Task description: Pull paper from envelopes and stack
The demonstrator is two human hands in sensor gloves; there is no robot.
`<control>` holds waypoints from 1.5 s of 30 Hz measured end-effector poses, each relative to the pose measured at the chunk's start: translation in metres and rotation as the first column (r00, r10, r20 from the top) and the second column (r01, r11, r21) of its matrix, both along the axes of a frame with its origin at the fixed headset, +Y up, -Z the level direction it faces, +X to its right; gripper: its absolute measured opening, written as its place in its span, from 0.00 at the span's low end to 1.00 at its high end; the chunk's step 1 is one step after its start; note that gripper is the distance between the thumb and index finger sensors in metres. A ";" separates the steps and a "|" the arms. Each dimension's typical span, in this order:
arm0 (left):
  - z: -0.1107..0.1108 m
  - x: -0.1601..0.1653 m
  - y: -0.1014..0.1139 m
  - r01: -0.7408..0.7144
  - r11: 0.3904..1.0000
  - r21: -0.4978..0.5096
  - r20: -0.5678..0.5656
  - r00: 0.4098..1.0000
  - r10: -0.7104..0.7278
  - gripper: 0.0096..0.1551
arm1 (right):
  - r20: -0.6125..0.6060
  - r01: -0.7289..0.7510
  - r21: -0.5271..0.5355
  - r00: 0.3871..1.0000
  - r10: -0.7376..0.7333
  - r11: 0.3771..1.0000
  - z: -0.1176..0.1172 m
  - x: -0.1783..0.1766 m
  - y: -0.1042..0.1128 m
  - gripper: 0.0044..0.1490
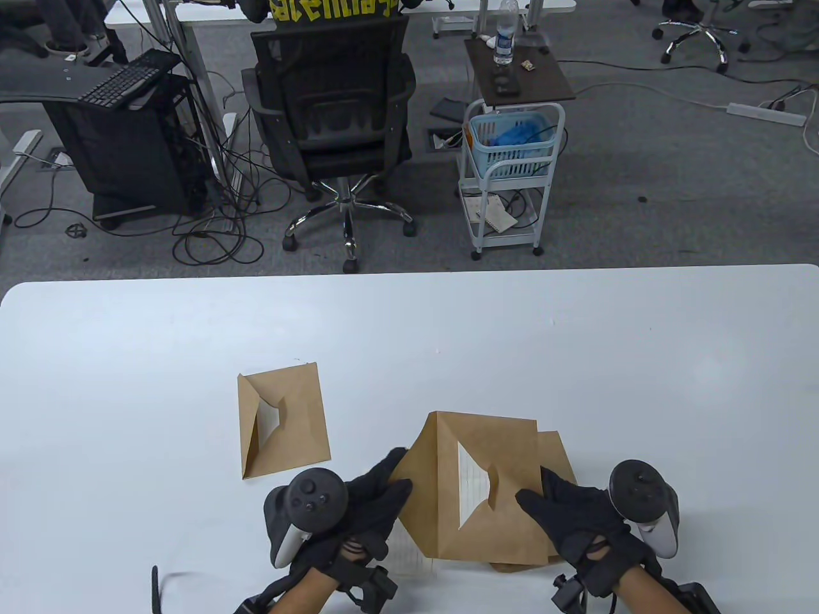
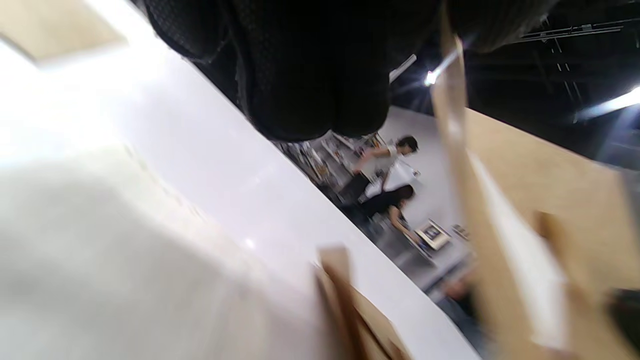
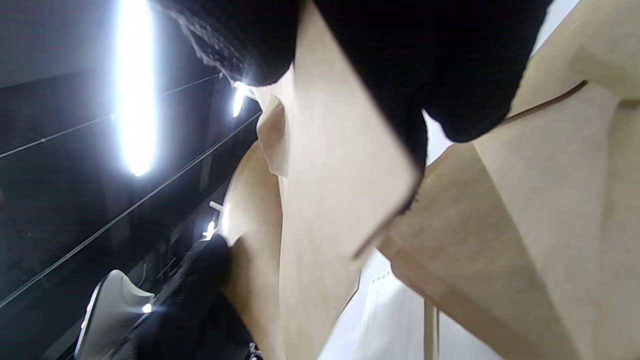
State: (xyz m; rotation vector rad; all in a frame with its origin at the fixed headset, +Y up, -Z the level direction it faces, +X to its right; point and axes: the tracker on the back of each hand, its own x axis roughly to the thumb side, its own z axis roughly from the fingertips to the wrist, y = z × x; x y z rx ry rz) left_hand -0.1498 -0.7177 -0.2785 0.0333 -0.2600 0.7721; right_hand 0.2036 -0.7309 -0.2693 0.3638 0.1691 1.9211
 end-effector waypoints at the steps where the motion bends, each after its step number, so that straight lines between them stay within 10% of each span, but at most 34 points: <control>1: 0.000 -0.002 0.000 0.061 0.998 0.024 -0.022 0.998 -0.060 0.39 | -0.006 0.016 -0.005 1.000 -0.016 1.000 0.000 -0.001 0.000 0.31; 5: 0.001 0.000 0.004 0.255 0.957 0.136 -0.089 0.966 -0.244 0.43 | -0.073 0.036 -0.007 0.997 -0.037 0.999 0.003 -0.007 0.000 0.30; 14: 0.027 0.043 0.009 0.635 0.627 0.452 -0.116 0.738 -0.665 0.35 | -0.080 0.113 -0.074 0.990 -0.118 0.991 0.004 -0.009 -0.004 0.31; 20: 0.032 0.054 0.003 0.529 0.719 0.452 0.045 0.791 -0.610 0.33 | -0.089 0.182 -0.134 0.977 -0.195 0.974 0.003 -0.007 -0.008 0.32; 29: 0.015 0.035 -0.003 0.133 0.989 0.071 0.194 0.970 -0.144 0.31 | -0.179 0.241 -0.187 0.945 -0.275 0.952 0.002 -0.015 -0.010 0.31; 37: 0.012 0.039 -0.012 -0.187 0.950 -0.251 0.181 0.955 0.236 0.31 | -0.233 0.167 -0.118 0.953 -0.191 0.979 0.004 -0.024 -0.008 0.31; 45: 0.007 0.032 -0.012 -0.171 0.953 -0.252 0.120 0.971 0.206 0.20 | -0.222 0.110 -0.062 0.967 -0.122 0.992 0.008 -0.031 -0.007 0.32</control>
